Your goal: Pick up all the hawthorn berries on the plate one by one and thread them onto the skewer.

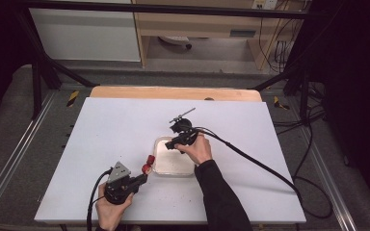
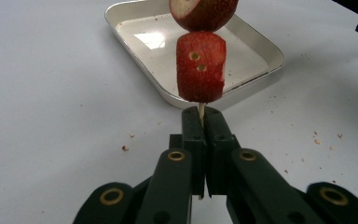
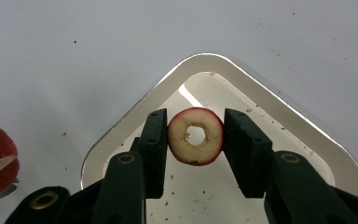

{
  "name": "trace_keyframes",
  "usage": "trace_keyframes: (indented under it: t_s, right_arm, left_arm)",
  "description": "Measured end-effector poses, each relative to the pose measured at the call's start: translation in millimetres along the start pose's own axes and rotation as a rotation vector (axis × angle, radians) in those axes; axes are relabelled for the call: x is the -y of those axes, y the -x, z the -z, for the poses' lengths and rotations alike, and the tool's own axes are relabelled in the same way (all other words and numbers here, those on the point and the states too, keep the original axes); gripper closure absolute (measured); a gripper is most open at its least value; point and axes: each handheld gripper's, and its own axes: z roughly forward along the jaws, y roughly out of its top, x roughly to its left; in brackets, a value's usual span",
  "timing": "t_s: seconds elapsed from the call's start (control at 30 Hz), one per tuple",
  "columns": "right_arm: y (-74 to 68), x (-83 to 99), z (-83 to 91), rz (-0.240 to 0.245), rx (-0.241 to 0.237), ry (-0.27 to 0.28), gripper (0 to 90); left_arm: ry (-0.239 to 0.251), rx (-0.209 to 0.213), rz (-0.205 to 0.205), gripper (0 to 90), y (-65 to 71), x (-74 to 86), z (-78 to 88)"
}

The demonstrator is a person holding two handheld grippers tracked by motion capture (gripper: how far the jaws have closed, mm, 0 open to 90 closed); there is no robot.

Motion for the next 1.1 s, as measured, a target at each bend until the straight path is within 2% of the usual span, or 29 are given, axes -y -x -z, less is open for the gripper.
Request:
trace_keyframes:
  t_s: [0.17, 0.43, 0.57, 0.8, 1.1]
  right_arm:
    - [5.8, 14.5, 10.6, -0.036, -0.014, 0.069, 61.6]
    - [9.0, 36.4, 29.4, -0.096, -0.046, 0.225, 61.7]
    - [10.8, 47.6, 34.2, -0.126, -0.061, 0.288, 61.6]
    - [13.0, 65.0, 36.9, -0.16, -0.083, 0.361, 61.7]
    - [16.2, 80.8, 44.8, -0.23, -0.11, 0.503, 61.7]
  left_arm:
    - [0.0, 0.005, -0.003, 88.3, 4.2, -1.0, -3.3]
    - [0.003, 0.014, -0.013, 88.4, 12.9, -3.6, -9.8]
    - [-0.002, 0.021, -0.022, 88.4, 17.2, -4.8, -12.9]
    - [-0.004, 0.026, -0.034, 88.4, 23.5, -7.6, -16.7]
    - [0.0, 0.029, -0.022, 88.4, 31.8, -7.6, -22.6]
